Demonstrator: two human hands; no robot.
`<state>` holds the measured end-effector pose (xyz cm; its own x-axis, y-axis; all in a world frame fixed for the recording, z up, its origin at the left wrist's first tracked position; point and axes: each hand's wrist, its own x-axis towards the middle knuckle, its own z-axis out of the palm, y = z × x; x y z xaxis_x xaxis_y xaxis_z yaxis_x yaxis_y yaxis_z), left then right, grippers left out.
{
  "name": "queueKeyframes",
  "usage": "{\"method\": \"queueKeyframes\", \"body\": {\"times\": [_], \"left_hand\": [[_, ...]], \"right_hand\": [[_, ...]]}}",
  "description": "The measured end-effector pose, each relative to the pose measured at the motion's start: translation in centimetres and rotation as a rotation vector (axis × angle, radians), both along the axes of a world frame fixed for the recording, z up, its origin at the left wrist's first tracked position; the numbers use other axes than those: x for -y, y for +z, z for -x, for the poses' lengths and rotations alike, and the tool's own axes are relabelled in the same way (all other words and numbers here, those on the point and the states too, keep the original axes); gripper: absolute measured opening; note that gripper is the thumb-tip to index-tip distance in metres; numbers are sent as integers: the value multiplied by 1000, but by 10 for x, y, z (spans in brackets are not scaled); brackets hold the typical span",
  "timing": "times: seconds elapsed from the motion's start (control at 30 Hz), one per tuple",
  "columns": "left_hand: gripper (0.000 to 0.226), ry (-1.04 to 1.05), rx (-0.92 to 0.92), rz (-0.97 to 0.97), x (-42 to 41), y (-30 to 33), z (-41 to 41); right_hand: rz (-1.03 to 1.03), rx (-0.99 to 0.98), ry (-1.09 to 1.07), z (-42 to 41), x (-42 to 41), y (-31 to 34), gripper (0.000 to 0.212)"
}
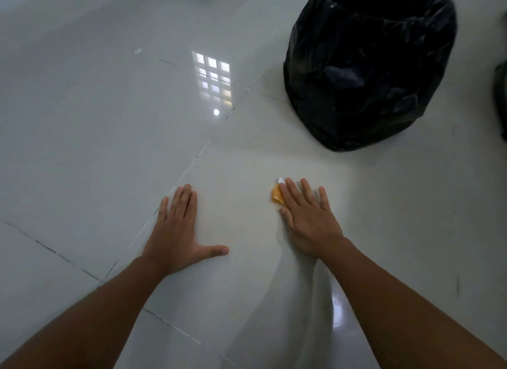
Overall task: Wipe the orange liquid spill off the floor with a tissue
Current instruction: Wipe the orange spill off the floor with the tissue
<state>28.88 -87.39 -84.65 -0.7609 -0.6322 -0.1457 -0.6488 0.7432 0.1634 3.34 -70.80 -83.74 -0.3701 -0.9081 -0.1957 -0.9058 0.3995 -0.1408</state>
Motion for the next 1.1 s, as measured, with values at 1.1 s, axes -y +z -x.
{"method": "queueKeyframes", "body": {"times": [1.1], "left_hand": [[144,-10,5,38,-2,-1,-1]], "right_hand": [[100,32,-461,-60,-119,-5,59]]}}
